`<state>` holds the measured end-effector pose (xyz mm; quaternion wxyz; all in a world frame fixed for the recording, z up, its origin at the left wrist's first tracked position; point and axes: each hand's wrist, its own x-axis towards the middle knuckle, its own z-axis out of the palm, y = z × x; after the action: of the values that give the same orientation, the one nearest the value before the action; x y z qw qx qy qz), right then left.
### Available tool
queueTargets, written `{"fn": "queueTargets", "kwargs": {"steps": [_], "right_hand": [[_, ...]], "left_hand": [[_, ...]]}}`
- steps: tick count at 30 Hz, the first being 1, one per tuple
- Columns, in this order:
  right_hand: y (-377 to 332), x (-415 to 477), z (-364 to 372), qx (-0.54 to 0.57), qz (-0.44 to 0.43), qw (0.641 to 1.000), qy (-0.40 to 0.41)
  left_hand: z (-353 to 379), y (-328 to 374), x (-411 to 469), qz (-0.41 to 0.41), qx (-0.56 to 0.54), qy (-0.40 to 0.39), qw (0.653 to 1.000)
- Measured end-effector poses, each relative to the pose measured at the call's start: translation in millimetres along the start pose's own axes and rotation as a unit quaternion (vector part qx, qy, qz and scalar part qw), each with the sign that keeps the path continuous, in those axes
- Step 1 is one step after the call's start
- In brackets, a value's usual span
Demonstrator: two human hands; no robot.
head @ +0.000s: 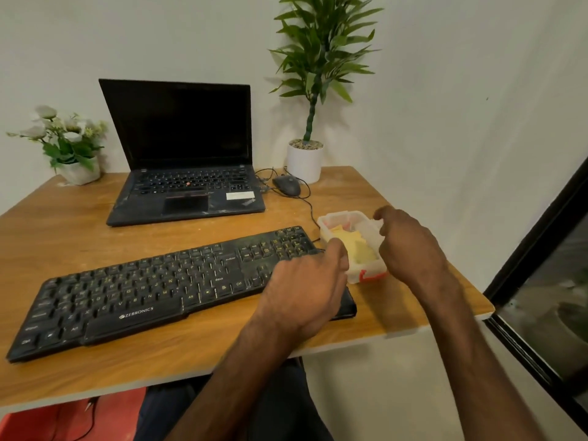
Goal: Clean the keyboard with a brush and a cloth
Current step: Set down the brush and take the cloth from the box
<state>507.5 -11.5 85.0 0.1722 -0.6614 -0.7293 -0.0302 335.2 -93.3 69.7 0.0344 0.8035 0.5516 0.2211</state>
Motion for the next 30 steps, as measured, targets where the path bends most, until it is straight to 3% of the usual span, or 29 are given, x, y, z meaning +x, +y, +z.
{"fn": "queueTargets", "kwargs": {"steps": [3, 8, 13, 17, 21, 23, 25, 28, 30], "right_hand": [[1, 35, 10, -0.006, -0.017, 0.998, -0.058], [-13, 57, 33, -0.043, -0.038, 0.983, -0.172], [-18, 60, 43, -0.115, -0.050, 0.978, -0.168], [-16, 56, 44, -0.110, -0.078, 0.984, -0.118], [-4, 50, 48, 0.010, -0.018, 0.999, -0.034], [4, 47, 42, 0.145, 0.013, 0.989, 0.004], [12, 42, 28, 0.372, 0.051, 0.927, 0.004], [16, 31, 11, 0.667, 0.101, 0.737, -0.045], [16, 25, 11, 0.787, 0.122, 0.600, -0.074]], "left_hand": [[5, -6, -1, 0.000, -0.005, -0.018, 1.000], [9, -23, -2, -0.026, 0.002, 0.017, 1.000], [12, -46, -3, -0.059, 0.015, 0.045, 0.997], [14, -63, -13, -0.080, 0.006, 0.067, 0.995], [13, -76, -26, -0.096, -0.035, 0.121, 0.987], [10, -82, -32, -0.098, -0.057, 0.161, 0.980], [6, -90, -34, -0.094, -0.066, 0.193, 0.974], [-2, -103, -30, -0.087, -0.055, 0.185, 0.977], [-8, -115, -21, -0.096, -0.027, 0.094, 0.991]]}}
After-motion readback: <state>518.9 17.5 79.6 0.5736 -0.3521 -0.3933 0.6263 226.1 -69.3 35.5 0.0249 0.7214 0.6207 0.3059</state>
